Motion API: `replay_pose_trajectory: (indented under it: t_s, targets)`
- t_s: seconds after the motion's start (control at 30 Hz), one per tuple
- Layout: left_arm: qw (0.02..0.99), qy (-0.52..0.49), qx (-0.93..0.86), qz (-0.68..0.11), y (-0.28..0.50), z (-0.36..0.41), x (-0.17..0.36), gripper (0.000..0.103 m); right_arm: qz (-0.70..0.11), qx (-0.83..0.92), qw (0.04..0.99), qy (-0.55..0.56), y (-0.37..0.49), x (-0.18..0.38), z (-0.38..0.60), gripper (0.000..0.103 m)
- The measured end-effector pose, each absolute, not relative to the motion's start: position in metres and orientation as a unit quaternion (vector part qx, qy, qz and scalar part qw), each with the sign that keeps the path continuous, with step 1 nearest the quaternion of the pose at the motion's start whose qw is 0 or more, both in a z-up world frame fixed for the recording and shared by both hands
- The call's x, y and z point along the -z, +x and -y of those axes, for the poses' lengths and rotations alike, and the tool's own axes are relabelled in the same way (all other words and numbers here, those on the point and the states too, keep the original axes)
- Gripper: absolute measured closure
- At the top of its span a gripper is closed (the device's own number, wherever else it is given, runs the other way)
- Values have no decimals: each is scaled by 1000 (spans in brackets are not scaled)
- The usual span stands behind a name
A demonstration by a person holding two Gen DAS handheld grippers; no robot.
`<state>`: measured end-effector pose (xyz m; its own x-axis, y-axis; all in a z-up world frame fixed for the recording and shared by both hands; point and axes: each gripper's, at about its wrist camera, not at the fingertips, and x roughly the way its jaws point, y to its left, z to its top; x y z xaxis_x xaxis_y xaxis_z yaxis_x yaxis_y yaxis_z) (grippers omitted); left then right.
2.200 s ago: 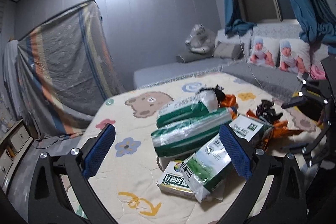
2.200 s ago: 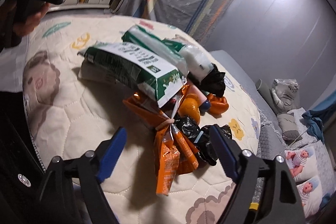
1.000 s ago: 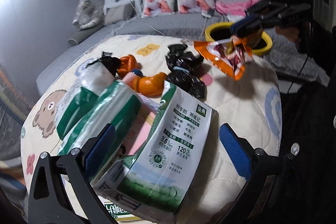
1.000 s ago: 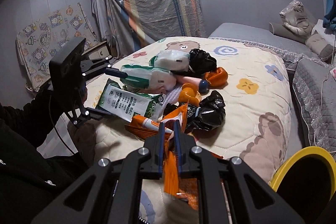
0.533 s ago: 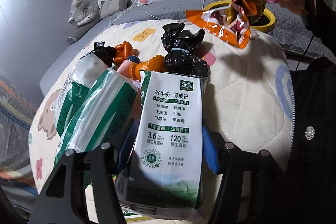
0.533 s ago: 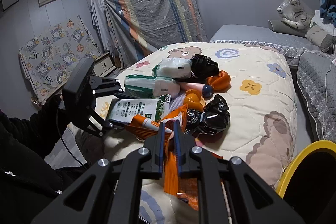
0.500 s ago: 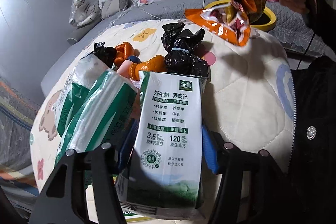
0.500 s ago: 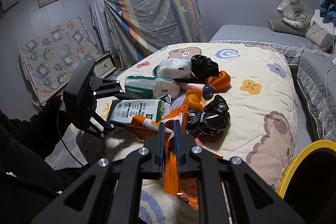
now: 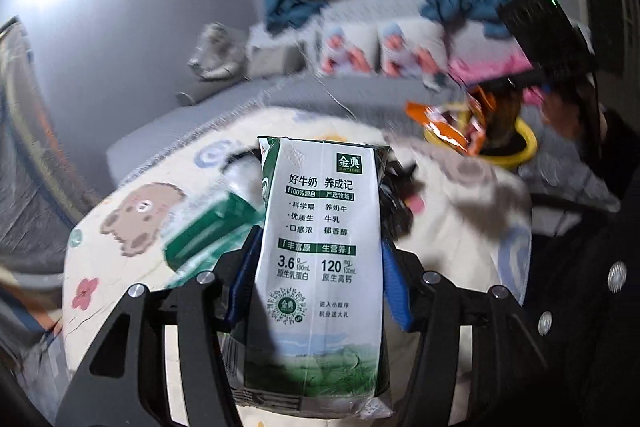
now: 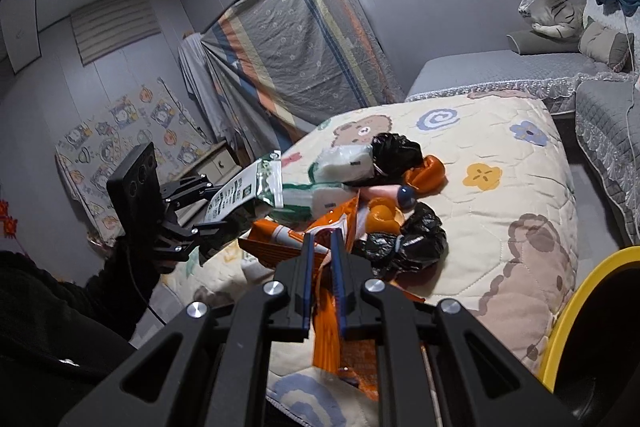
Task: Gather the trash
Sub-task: 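Carry both items over the yellow bin and open both tools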
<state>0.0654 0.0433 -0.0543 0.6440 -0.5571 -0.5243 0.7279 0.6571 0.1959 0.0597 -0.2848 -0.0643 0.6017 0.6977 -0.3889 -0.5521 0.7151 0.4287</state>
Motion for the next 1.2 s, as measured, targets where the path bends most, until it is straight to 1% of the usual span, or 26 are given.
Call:
replay_pose_trajectory:
  t_s: [0.2, 0.33, 0.5, 0.57, 0.67, 0.77, 0.9, 1.07, 1.2]
  targets:
    - [901, 149, 360, -192, 65, -35, 33, 51, -237, -357, 888, 167, 51, 45, 305, 95]
    - [900, 142, 366, -189, 70, -10, 26, 51, -201, -320, 910, 174, 40, 28, 330, 95]
    - [879, 156, 403, -200, 81, 48, 28, 51, -154, -232, 943, 181, 23, 10, 377, 95]
    - [865, 168, 427, -201, 82, 78, 29, 51, -136, -172, 960, 175, 13, 4, 398, 95]
    - [848, 178, 459, -196, 83, 113, 28, 50, -125, -101, 972, 170, 3, 3, 424, 95]
    - [839, 169, 480, -190, 87, 153, 22, 50, -131, -39, 976, 169, -2, 14, 446, 95]
    - [839, 150, 487, -190, 98, 205, 16, 50, -154, 31, 973, 170, -4, 42, 464, 95]
    - [835, 125, 491, -214, 110, 258, 21, 50, -184, 83, 959, 198, -5, 79, 486, 95]
    - [830, 102, 490, -246, 116, 296, 35, 50, -205, 114, 948, 215, -3, 102, 499, 95]
